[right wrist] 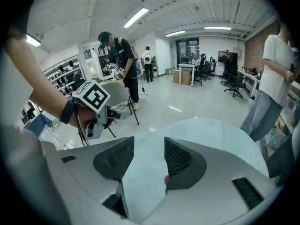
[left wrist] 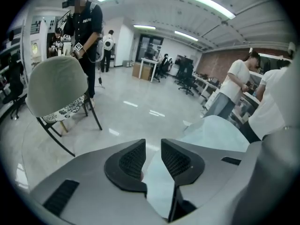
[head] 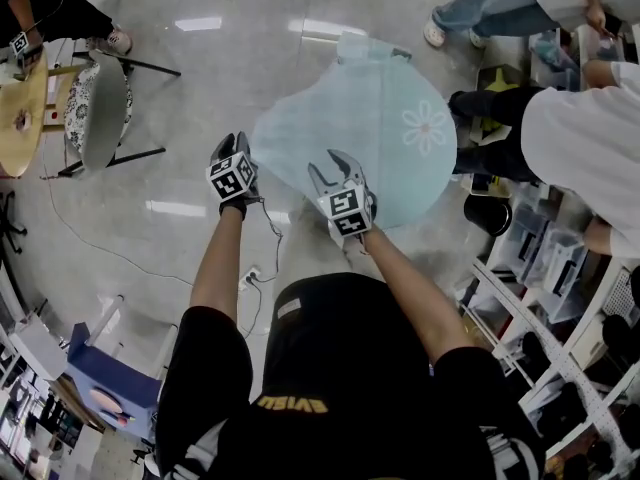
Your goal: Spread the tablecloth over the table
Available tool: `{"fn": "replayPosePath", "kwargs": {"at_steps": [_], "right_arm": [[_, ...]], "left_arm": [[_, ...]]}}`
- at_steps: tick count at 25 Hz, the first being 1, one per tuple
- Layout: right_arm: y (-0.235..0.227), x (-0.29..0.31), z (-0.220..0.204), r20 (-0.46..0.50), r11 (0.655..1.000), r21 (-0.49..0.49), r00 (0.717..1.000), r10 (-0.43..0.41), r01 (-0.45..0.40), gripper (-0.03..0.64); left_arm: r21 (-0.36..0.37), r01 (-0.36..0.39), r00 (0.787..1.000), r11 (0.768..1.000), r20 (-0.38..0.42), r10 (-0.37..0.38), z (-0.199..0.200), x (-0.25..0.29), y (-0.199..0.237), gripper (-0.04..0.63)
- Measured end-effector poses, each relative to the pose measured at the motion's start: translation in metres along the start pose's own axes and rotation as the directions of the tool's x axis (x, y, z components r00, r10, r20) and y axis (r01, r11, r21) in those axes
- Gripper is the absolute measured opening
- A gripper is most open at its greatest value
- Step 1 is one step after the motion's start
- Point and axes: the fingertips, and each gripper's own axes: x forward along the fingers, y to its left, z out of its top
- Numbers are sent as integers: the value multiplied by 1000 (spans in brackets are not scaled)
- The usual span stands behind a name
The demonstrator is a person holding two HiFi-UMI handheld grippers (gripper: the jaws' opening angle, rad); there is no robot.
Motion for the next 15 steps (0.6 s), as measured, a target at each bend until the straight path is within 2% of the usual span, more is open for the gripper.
{"fn": "replayPosePath", "kwargs": {"at_steps": [3, 5, 7, 9, 11, 13, 15], "right_arm": [[-4, -18, 8, 28, 999, 35, 999, -26, 25, 199], [-9, -40, 21, 74, 997, 54, 996, -49, 45, 195], [-14, -71, 31, 130, 996, 62, 989, -66, 58, 185], [-20, -109, 33, 187, 996, 44, 979, -87, 80, 172], [-26, -151, 34, 237, 994, -1, 966, -106, 109, 145], [-26, -196, 38, 292, 991, -35, 950, -114, 129, 115], [-27, -241, 37, 340, 989, -37, 933, -121, 142, 96]], "left_arm": [[20, 41, 998, 999, 50, -42, -2, -20, -39, 107], [60, 105, 990, 993, 90, -110, 2, -42, -80, 107], [107, 177, 972, 978, 137, -191, 9, -74, -126, 106], [160, 255, 942, 954, 181, -282, 13, -115, -173, 104], [226, 323, 905, 919, 212, -370, 13, -156, -216, 109], [307, 358, 872, 882, 228, -433, 8, -193, -253, 115], [373, 366, 848, 852, 242, -471, 2, -226, -283, 115]]}}
